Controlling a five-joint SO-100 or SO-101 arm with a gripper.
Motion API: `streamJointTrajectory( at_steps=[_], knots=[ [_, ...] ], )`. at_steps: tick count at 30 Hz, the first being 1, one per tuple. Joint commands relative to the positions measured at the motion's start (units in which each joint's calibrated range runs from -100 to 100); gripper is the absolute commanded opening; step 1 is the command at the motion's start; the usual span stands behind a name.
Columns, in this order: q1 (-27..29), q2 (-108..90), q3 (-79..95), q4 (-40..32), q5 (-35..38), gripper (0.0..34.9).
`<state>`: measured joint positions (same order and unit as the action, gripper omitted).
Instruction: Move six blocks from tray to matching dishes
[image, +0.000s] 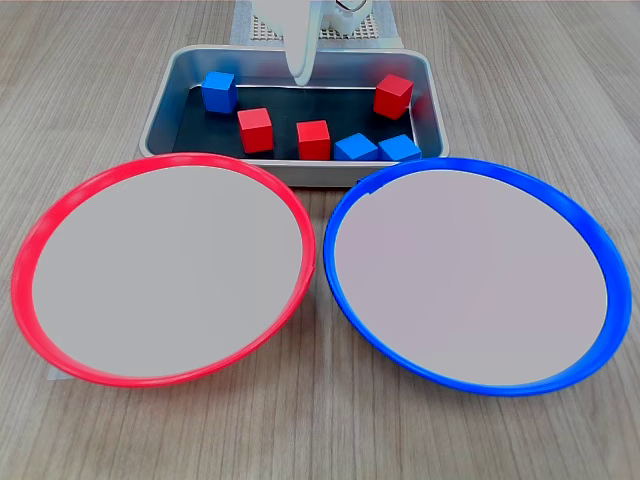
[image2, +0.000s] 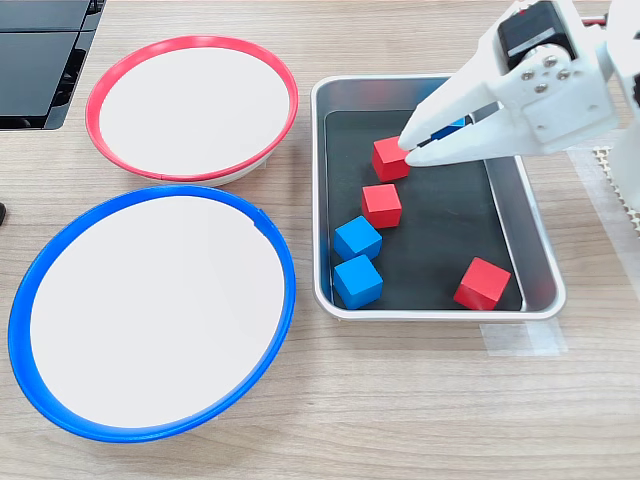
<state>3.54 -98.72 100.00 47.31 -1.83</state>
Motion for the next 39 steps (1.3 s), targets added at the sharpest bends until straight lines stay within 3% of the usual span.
streamJointTrajectory(
  at_steps=[1, 34, 39],
  knots=[
    [-0.48, -0.34, 0.0, 0.11, 0.24, 0.3],
    [-0.48, -0.34, 0.0, 0.11, 0.24, 0.4],
    [-7.54, 16.12, -10.01, 2.01, -2.83, 0.2]
  ],
)
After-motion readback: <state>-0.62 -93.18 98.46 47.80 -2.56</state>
